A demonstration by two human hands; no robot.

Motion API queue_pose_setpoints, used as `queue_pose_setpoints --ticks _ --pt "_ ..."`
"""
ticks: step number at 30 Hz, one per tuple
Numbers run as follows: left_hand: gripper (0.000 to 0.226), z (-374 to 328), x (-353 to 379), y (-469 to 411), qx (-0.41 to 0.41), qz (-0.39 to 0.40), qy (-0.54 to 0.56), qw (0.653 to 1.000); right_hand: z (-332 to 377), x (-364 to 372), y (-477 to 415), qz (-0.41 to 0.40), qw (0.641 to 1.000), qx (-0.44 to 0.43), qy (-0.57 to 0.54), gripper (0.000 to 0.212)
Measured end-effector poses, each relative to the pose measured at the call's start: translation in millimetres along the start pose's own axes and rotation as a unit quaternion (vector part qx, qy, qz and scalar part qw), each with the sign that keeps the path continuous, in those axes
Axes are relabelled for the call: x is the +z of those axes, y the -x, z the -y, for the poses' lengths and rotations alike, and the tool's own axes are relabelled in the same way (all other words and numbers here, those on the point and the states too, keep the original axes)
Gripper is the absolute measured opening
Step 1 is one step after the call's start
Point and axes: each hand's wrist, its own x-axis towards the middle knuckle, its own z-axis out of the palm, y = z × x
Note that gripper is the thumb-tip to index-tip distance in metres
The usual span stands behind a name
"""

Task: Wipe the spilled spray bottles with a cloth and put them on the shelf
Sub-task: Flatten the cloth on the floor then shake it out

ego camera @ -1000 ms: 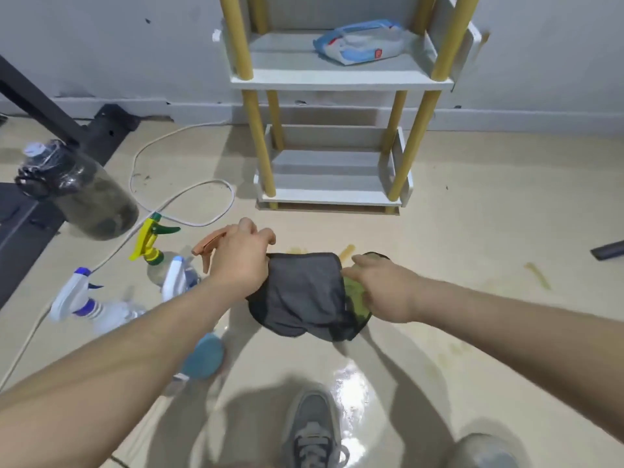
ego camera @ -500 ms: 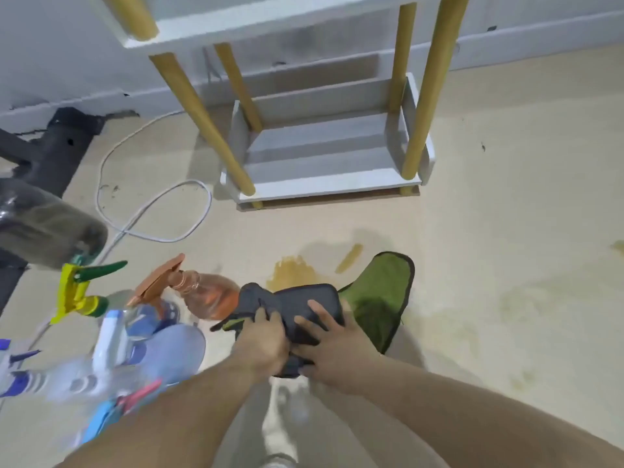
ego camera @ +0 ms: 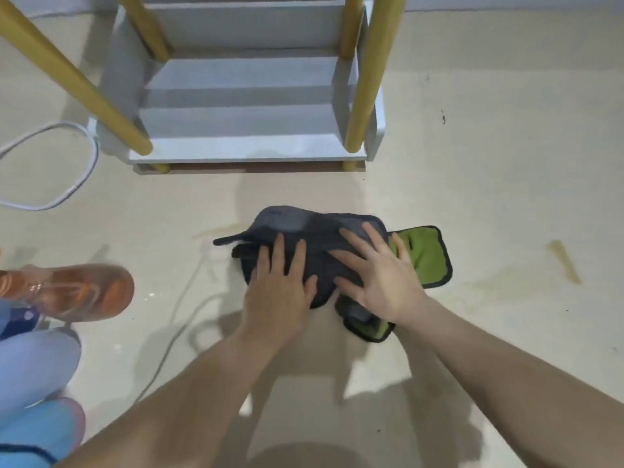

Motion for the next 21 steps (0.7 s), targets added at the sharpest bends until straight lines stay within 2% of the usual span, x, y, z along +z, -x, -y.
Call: queue_pose_setpoints --ticks 4,7,10,13,15,16,18,19,21 --pt "0.056 -104 13 -5 0.131 0.020 0.029 0.991 -102 -16 49 0.011 0.994 0.110 0.002 0.063" --pt "0.054 -172 19 -17 0.173 0.049 0.064 0.982 -162 -19 82 0.001 0.983 0.180 -0.032 0.064" --pt "0.056 -221 26 -30 0.239 0.058 0.072 0.967 -207 -17 114 -0.025 0.961 0.271 -0.053 0.055" --pt "0.052 -243 33 -41 0.279 0.097 0.064 0.953 -207 -12 124 -0.091 0.907 0.393 -0.119 0.047" --pt "0.049 -241 21 -42 0.252 0.067 0.109 0.959 -177 -4 122 -0.124 0.878 0.433 -0.164 0.047" --pt "0.044 -234 12 -39 0.217 0.059 0.139 0.964 -155 2 125 -0.133 0.881 0.423 -0.167 0.048" --pt "0.029 -204 4 -28 0.172 0.045 0.162 0.971 -104 18 141 -0.142 0.915 0.349 -0.148 0.049" --pt "0.031 -182 0 -18 0.165 0.047 0.143 0.975 -77 26 151 -0.135 0.932 0.304 -0.143 0.050" --pt "0.050 -131 -3 8 0.137 0.082 0.080 0.984 -25 44 168 -0.103 0.962 0.217 -0.129 0.052"
